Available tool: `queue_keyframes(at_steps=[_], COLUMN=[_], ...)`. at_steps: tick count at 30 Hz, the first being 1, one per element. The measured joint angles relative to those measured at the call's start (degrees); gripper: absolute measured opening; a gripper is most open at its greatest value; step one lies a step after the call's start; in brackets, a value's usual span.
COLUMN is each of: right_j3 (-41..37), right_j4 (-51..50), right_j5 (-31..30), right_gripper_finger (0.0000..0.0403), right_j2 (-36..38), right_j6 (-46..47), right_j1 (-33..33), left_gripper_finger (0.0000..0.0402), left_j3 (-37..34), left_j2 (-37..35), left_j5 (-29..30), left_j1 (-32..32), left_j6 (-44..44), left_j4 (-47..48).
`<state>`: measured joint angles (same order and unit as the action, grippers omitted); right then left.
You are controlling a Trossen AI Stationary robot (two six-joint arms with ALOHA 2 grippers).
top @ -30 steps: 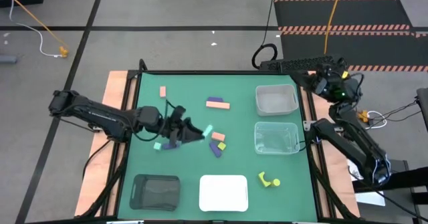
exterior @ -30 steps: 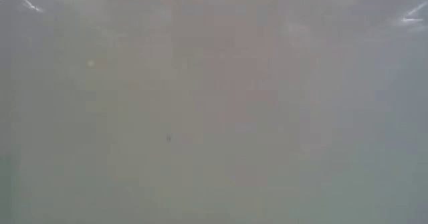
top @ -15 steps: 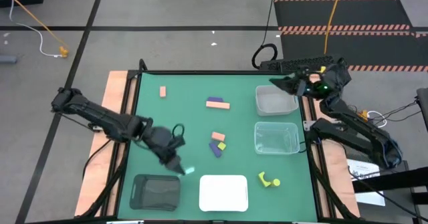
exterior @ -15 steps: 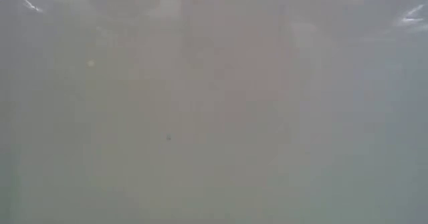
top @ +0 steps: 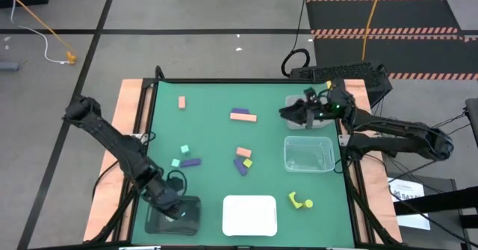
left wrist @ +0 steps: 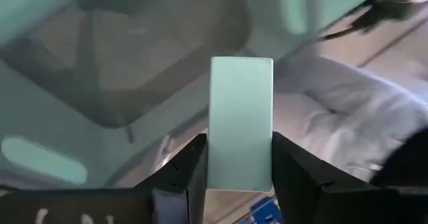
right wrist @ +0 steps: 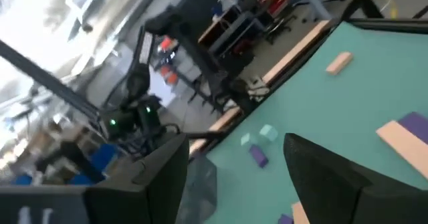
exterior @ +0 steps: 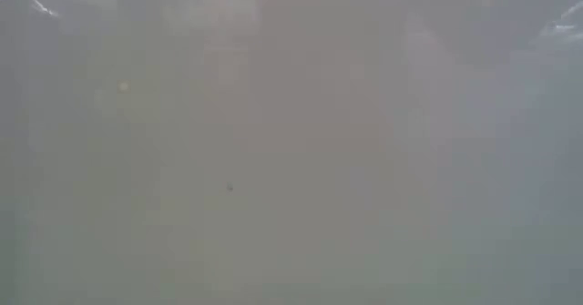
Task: Sort & place blocks by color
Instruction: Put the top light blue block into the black bin, then put bottom the left purple block into the gray bin
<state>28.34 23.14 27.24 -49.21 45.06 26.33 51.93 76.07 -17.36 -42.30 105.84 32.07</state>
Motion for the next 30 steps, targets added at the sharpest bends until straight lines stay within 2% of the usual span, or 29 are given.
queue_keyframes(at_steps=[3,7,10,14,18,21,26,30], right_j3=[0.0,0.0,0.0,0.0,0.0,0.0,0.0,0.0], right_j4=[2.12,7.9,9.25,9.22,8.76,7.41,7.54,8.73], right_j5=[-4.39,-4.73,-4.72,-4.73,-4.73,-4.73,-4.73,-4.7], right_gripper_finger=[0.0235,0.0235,0.0235,0.0235,0.0235,0.0235,0.0235,0.0235], right_j2=[-1.41,-2.35,-2.39,-2.27,-2.27,-2.3,-2.3,-2.27], right_j6=[-1.69,6.52,12.45,15.94,17.87,16.41,16.07,16.23], right_j1=[-3.43,-5.65,-6.36,-6.36,-6.36,-6.36,-6.36,-6.36], left_gripper_finger=[0.013,0.0133,0.0159,0.0202,0.0225,0.0229,0.0231,0.0231], left_j3=[0.12,0.08,0.04,0.04,0.04,0.05,0.09,0.1], left_j2=[3.55,8.63,11.83,14.08,13.77,12.17,7.89,3.02], left_j5=[-0.38,-0.16,-0.25,-0.95,-4.0,-3.65,-0.13,5.5], left_j1=[-1.66,-2.51,-2.76,-2.73,-1.98,-1.33,-0.15,0.85], left_j6=[1.05,1.01,1.01,1.25,3.87,5.53,5.71,4.7], left_j4=[1.68,2.35,2.08,0.15,-0.64,-0.7,-1.2,-1.04])
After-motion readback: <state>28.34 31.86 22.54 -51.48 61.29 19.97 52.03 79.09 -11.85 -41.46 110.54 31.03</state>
